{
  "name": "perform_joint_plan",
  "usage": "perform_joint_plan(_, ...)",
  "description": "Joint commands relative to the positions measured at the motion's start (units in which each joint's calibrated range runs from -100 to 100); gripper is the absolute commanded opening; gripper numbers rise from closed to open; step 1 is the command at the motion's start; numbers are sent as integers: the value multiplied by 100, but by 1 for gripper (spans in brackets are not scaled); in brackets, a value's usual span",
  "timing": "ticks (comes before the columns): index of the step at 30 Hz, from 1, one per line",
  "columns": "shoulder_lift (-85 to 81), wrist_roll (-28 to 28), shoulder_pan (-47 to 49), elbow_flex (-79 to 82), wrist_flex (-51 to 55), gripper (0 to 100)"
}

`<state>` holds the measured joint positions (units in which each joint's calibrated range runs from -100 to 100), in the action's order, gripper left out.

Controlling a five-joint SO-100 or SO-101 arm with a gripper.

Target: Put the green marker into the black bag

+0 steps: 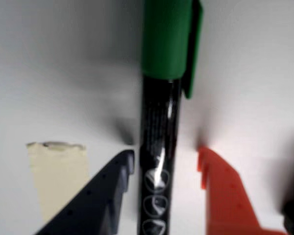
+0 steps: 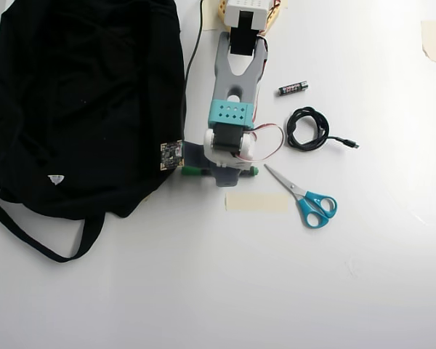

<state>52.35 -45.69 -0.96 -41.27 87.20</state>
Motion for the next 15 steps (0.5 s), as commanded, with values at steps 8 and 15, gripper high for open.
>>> perform_joint_plan(8,2,23,58,-33,22,6)
perform_joint_plan(15,2,23,58,-33,22,2)
